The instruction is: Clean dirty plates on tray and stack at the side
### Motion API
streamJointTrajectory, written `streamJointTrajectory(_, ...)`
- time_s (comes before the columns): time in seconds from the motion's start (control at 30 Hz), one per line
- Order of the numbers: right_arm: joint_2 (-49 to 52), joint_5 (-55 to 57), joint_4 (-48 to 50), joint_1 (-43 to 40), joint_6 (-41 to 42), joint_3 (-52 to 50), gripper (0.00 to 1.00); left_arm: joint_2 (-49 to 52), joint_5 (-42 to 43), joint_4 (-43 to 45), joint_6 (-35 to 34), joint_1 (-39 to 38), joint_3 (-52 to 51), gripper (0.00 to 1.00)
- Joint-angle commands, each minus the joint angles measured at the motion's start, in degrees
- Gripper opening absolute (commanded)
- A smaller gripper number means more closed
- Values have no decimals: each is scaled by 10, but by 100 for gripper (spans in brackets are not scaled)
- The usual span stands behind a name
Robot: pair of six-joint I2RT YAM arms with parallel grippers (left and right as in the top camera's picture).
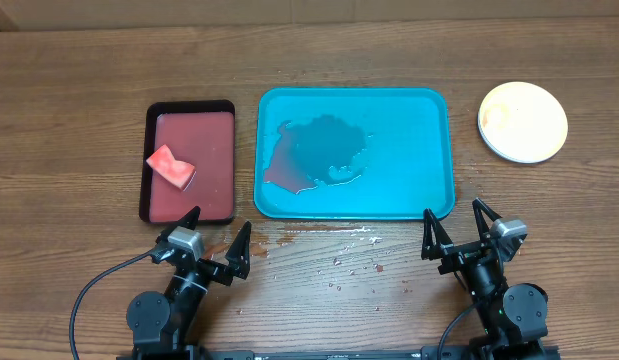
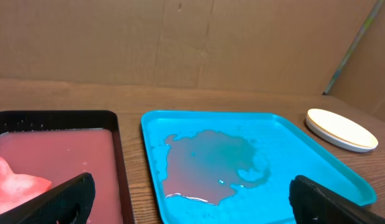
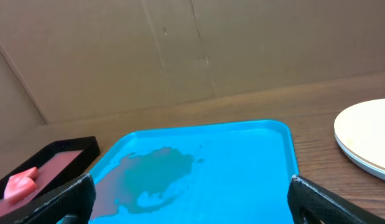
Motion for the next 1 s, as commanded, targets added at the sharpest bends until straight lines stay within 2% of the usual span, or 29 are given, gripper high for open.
streamJointTrajectory(0.0, -6, -1, 4, -2, -4, -6, 100, -6, 4, 1, -3, 2, -2, 100)
streamJointTrajectory(0.97, -6, -1, 4, -2, -4, -6, 100, -7, -11, 0, 1, -1, -2, 100)
